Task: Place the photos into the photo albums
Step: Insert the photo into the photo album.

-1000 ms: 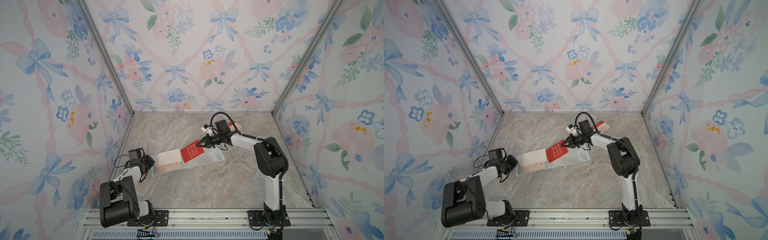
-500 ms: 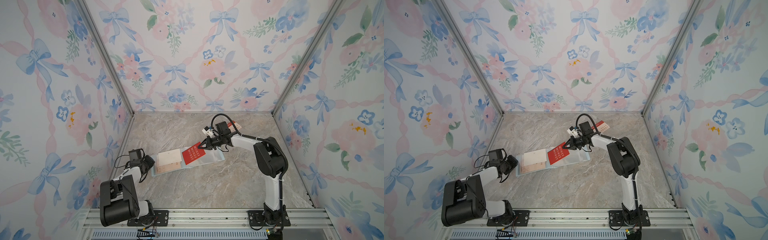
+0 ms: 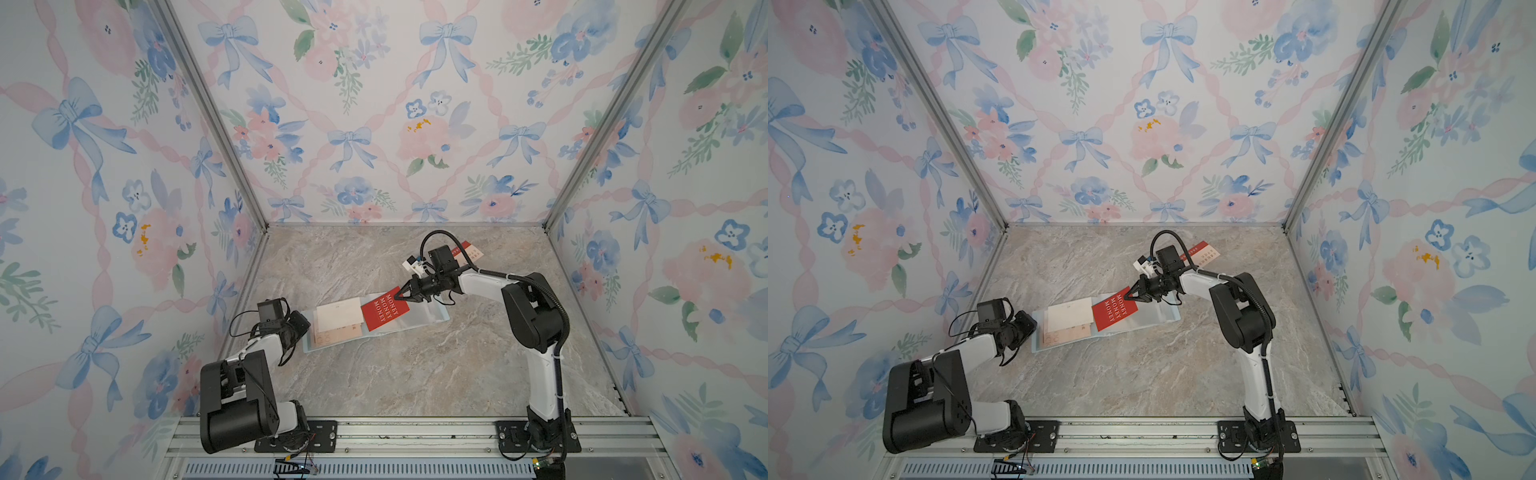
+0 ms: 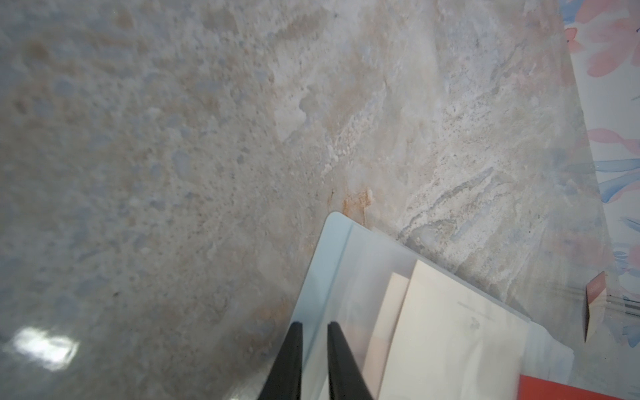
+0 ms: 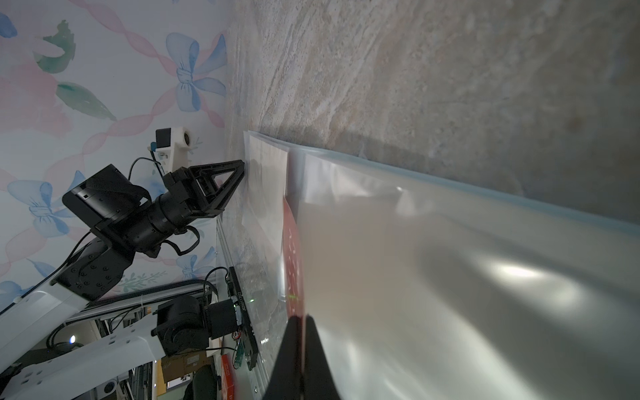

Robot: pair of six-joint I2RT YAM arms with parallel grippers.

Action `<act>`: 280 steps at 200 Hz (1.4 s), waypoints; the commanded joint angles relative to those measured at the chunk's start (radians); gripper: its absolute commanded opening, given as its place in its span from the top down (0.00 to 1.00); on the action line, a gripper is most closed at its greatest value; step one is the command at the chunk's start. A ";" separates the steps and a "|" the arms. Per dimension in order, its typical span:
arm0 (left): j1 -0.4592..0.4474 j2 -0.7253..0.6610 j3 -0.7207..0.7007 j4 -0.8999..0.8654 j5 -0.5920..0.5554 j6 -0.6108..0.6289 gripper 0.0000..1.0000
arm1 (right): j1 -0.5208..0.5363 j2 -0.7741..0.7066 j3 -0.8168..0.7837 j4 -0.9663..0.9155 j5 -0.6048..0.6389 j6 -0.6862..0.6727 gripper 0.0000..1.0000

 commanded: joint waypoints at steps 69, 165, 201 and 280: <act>-0.005 -0.006 -0.018 -0.021 0.022 0.018 0.83 | 0.034 0.050 0.062 0.037 -0.010 0.033 0.96; -0.010 -0.001 -0.016 -0.019 0.023 0.020 0.83 | 0.109 0.131 0.106 0.226 0.030 0.214 0.96; -0.013 -0.015 -0.025 -0.019 0.005 0.023 0.83 | 0.144 0.170 0.115 0.311 0.038 0.285 0.96; -0.013 -0.033 -0.038 -0.017 -0.010 0.024 0.84 | 0.196 0.131 0.159 0.142 0.210 0.155 0.92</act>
